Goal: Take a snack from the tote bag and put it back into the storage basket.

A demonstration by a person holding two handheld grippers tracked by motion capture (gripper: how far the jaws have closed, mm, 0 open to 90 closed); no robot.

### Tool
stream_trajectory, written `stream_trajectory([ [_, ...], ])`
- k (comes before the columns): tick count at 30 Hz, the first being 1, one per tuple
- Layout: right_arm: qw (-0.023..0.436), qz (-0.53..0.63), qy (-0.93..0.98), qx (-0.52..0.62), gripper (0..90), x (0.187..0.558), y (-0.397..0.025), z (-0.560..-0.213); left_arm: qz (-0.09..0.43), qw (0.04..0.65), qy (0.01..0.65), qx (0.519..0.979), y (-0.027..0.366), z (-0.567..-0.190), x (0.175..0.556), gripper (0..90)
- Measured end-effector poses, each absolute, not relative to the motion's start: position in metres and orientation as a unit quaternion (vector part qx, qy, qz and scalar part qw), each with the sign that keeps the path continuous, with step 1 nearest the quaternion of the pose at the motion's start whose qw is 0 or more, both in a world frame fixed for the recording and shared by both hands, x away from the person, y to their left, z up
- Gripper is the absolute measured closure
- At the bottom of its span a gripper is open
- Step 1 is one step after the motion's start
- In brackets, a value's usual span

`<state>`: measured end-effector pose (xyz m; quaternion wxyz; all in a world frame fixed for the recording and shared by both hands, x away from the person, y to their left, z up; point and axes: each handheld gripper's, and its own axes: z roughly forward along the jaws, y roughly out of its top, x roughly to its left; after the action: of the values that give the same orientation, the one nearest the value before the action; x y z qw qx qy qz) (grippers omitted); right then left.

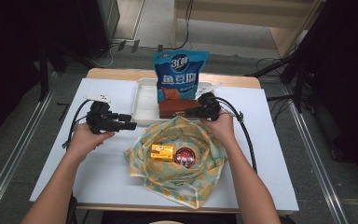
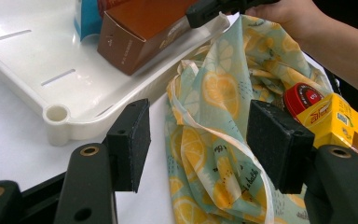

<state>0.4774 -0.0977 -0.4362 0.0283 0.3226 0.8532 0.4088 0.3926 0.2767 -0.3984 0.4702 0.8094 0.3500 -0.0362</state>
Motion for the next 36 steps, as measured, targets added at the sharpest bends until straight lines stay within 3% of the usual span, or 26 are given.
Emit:
stream_trajectory([
  [36, 0.029, 0.408, 0.84, 0.357, 90.0, 0.499, -0.077, -0.448, -0.038, 0.472, 0.349, 0.809, 0.277, -0.399, 0.393, 40.2],
])
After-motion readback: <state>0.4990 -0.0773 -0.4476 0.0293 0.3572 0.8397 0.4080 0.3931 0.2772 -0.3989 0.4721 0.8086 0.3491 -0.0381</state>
